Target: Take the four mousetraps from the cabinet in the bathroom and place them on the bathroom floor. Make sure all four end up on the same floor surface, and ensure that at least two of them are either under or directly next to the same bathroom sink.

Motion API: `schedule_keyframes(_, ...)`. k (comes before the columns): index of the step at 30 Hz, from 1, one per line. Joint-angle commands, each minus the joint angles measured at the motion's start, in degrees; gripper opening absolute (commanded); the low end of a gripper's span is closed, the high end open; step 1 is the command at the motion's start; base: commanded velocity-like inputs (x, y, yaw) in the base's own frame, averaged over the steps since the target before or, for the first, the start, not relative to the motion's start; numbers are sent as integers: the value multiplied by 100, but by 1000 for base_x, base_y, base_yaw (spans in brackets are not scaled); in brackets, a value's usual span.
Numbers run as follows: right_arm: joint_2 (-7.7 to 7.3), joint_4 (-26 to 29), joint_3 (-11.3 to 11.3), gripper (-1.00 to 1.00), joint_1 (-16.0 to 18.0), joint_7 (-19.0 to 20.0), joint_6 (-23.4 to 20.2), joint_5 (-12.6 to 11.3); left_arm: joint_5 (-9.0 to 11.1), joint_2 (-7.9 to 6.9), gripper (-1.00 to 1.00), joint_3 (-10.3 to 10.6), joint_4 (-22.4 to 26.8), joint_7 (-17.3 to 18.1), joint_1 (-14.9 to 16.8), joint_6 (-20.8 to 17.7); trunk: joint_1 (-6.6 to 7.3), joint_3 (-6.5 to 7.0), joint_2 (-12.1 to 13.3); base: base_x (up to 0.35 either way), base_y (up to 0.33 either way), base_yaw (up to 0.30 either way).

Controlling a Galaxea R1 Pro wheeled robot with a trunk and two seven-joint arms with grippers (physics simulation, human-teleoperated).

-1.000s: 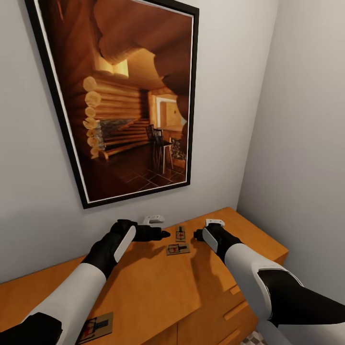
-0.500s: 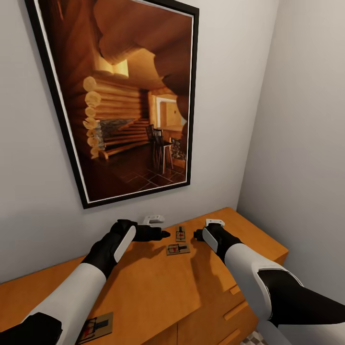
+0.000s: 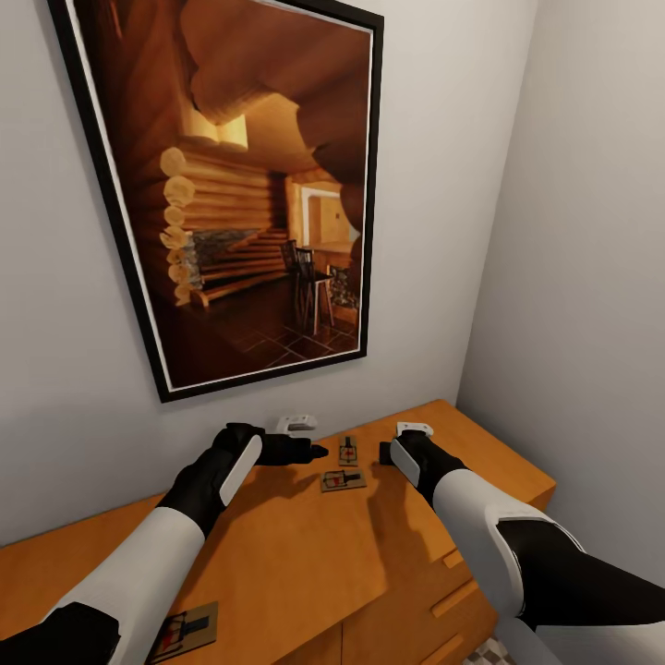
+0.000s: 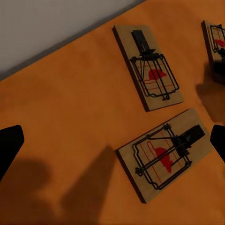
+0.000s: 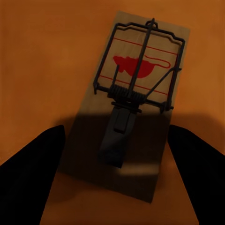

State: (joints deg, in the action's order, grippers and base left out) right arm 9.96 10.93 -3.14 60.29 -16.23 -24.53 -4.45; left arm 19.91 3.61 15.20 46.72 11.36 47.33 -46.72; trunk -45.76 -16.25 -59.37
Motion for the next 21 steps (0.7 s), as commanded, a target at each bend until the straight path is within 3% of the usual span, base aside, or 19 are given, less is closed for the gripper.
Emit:
schedule_keyframes(1, 4, 6, -43, -100, 0, -38, -8, -82, -22, 1, 100, -2, 4, 25, 5, -21, -1, -8, -5, 0, 0, 0)
schedule_keyframes(16, 4, 98, -56, -100, 0, -73, -34, -58, -25, 0, 100, -6, 6, 25, 5, -21, -1, -8, -5, 0, 0, 0)
schedule_keyframes(17, 4, 4700, -42, -100, 0, -226, -3547, 14, -31, 0, 100, -1, 13, 25, 5, -21, -1, -8, -5, 0, 0, 0)
schedule_keyframes(21, 4, 4916, -46, -100, 0, -271, -3547, 10, -31, 0, 100, -4, 13, 25, 5, -21, -1, -8, -5, 0, 0, 0)
